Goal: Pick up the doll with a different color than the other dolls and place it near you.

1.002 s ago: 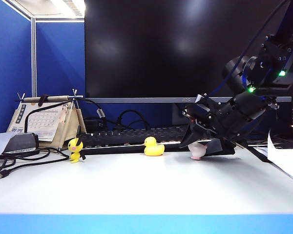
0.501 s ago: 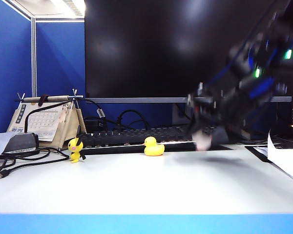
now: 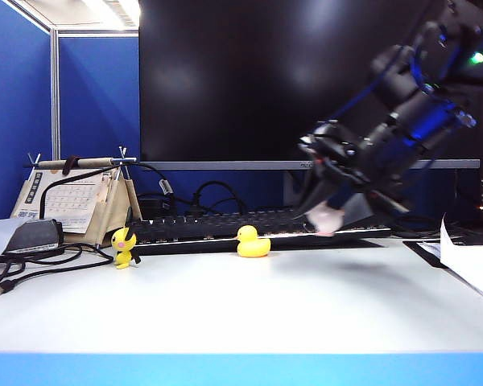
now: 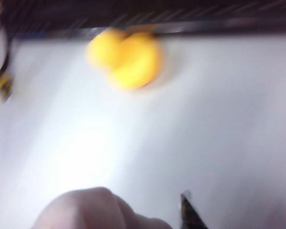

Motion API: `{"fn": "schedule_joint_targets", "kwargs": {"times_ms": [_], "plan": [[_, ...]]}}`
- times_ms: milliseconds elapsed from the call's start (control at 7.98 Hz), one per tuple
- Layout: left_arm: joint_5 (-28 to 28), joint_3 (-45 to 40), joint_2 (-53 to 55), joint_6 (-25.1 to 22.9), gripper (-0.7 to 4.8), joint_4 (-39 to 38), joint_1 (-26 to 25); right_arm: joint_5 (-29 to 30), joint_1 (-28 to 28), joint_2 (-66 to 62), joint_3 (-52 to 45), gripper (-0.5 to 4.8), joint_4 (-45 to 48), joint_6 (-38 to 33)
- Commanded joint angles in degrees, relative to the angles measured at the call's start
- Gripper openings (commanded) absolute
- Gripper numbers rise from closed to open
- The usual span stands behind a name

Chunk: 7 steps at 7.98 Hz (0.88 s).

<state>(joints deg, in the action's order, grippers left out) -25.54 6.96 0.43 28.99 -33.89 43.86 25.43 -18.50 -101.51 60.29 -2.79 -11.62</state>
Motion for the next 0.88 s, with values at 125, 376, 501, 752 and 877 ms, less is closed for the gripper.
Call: {"fn": "schedule_joint_targets", "kwargs": {"times_ms": [125,376,501,752,877], "plan": [[0.04,0.11,0.02,-0.02,0.24,0.13,0.02,-3.87,-10.36,7.06,-1.16,1.8,-2.78,4.59],[0.04,0.11,0.02,-0.02,0.24,0.11,0.04,-3.32,-14.6,16.15,-14.58,1.74,6.38,0.59],[0.04,0.11,0.02,-0.02,0.24,0.11,0.04,-3.15,-14.67,16.09,-16.52,1.74,7.43,0.46],[0.04,0.11,0.02,-0.02,0.24,0.11,0.04,-3.45,-16.83,13.03,-21.03,1.74,12.39,-1.53],[0.07,0.11,0.02,-0.02,0.24,0.11,0.02,-3.26,-17.53,11.78,-21.05,1.74,12.96,-2.08]]}}
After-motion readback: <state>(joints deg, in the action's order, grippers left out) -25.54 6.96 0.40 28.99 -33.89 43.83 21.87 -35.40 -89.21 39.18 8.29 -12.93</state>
